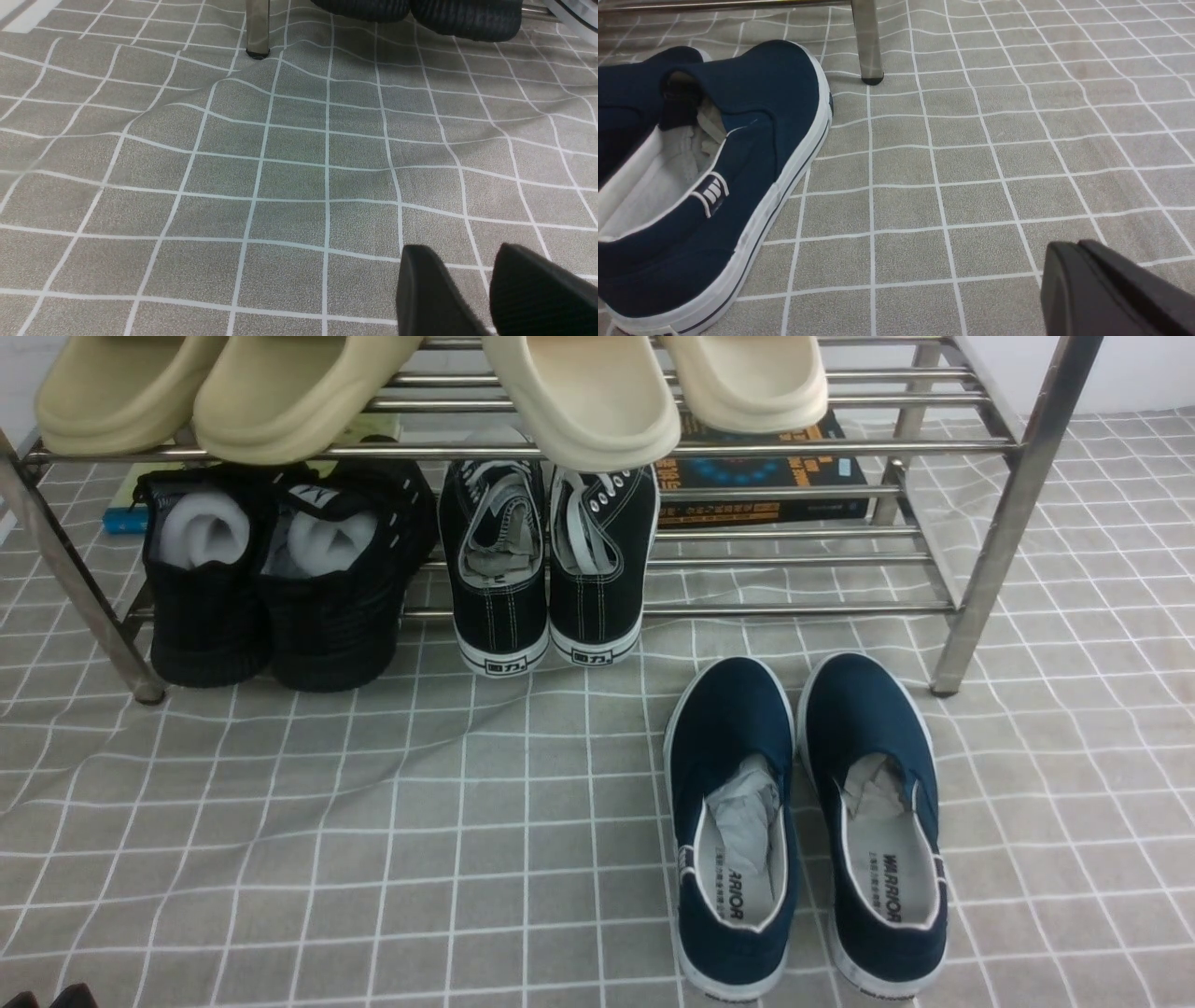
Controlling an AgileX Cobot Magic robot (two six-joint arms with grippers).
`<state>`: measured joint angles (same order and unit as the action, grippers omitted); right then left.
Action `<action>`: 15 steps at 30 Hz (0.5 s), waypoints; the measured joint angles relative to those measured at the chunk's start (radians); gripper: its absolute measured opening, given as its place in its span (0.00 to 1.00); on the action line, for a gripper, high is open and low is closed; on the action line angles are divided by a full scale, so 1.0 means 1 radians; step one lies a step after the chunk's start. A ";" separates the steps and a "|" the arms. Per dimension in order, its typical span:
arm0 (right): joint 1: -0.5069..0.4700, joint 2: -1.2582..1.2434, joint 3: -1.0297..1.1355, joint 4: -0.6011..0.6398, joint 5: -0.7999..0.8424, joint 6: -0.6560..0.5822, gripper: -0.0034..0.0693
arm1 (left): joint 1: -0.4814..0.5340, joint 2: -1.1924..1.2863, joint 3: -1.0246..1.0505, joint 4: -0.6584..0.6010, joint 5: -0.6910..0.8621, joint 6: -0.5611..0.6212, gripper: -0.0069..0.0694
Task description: Take the shoes off the shelf with your hand from the grey coffee tablecloth.
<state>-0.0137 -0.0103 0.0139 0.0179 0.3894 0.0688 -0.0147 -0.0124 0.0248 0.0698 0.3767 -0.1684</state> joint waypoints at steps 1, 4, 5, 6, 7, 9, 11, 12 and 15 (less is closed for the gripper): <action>0.000 0.000 0.000 -0.001 0.000 0.000 0.08 | 0.000 0.000 0.000 0.000 0.000 0.000 0.41; 0.010 0.000 0.000 -0.001 0.000 0.000 0.08 | 0.000 0.000 0.000 0.000 0.000 0.000 0.41; 0.011 0.000 0.000 -0.001 0.000 0.000 0.08 | 0.000 0.000 0.000 0.000 0.000 0.000 0.41; 0.020 0.000 0.000 -0.001 0.000 0.000 0.08 | 0.000 0.000 0.000 0.000 0.000 0.000 0.41; 0.024 0.000 0.000 -0.001 0.000 0.000 0.09 | 0.000 0.000 0.000 0.000 0.000 0.000 0.41; 0.027 0.000 0.000 -0.001 0.000 0.000 0.09 | 0.000 0.000 0.000 0.000 0.000 0.000 0.41; 0.027 0.000 0.000 -0.001 0.000 0.000 0.09 | 0.000 0.000 0.000 0.000 0.000 0.000 0.41; 0.027 0.000 0.000 -0.001 0.000 0.000 0.09 | 0.000 0.000 0.000 0.000 0.000 0.000 0.41; 0.027 0.000 0.000 -0.002 0.000 0.000 0.10 | 0.000 0.000 0.000 0.000 0.000 0.000 0.41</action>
<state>0.0134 -0.0103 0.0139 0.0159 0.3894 0.0688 -0.0147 -0.0124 0.0248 0.0698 0.3767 -0.1684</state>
